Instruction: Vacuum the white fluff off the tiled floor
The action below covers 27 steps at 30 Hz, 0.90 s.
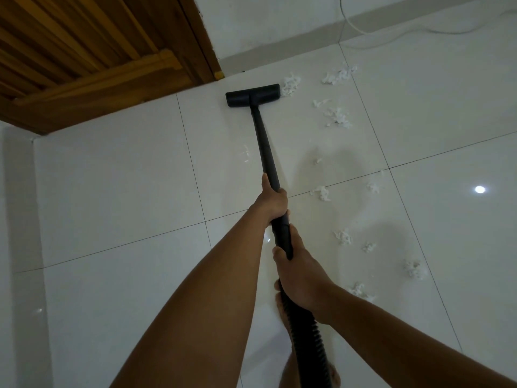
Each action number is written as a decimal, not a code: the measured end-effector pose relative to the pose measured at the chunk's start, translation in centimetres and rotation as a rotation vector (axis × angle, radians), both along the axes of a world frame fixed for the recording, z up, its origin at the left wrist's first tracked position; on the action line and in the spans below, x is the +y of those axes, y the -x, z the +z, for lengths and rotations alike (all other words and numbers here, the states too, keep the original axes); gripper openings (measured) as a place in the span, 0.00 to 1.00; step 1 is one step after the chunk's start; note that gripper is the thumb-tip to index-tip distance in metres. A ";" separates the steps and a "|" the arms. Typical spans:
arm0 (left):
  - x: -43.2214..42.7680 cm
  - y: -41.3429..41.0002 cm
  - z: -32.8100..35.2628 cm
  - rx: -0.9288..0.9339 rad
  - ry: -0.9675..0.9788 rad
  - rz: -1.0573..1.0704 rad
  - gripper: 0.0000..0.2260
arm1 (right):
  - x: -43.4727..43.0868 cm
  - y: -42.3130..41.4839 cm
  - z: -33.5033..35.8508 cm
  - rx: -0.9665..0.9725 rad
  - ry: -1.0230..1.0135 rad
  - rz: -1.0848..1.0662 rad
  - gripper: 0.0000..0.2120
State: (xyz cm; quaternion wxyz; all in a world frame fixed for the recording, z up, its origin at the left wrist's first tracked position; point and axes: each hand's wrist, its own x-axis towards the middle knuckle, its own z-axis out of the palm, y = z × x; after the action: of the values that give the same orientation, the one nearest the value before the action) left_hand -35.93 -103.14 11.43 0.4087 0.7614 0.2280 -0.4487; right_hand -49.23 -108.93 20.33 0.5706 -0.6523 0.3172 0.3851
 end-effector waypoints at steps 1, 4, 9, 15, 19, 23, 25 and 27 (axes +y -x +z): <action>0.0 -0.4 0.0 -0.001 -0.002 -0.003 0.30 | 0.0 -0.4 -0.1 0.004 0.005 0.000 0.28; 0.0 -1.4 -0.1 -0.006 -0.013 -0.013 0.30 | 0.1 -1.4 -0.2 0.022 -0.002 -0.026 0.28; 0.4 -2.6 -0.3 -0.013 -0.017 -0.022 0.30 | 0.6 -2.6 -0.2 0.025 -0.003 -0.038 0.26; 1.4 -1.3 0.7 0.019 0.006 0.013 0.31 | 1.4 -1.3 1.3 0.057 -0.022 -0.044 0.26; 1.5 1.6 1.8 0.047 0.026 0.049 0.31 | 1.5 1.3 3.1 0.080 -0.055 -0.060 0.25; 1.5 5.0 3.2 0.071 0.050 0.074 0.32 | 1.2 4.5 4.7 0.073 -0.054 -0.046 0.26; 1.5 6.8 3.8 0.079 0.045 0.073 0.32 | 1.1 6.2 5.4 0.073 -0.053 -0.040 0.26; 1.4 8.7 4.4 0.091 0.047 0.083 0.32 | 1.0 7.9 5.9 0.068 -0.042 -0.034 0.26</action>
State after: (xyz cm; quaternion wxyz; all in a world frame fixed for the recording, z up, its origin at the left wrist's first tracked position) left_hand -44.61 -101.77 15.82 0.4340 0.7204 0.2672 -0.4704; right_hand -57.17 -107.93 26.28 0.5795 -0.6212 0.3393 0.4040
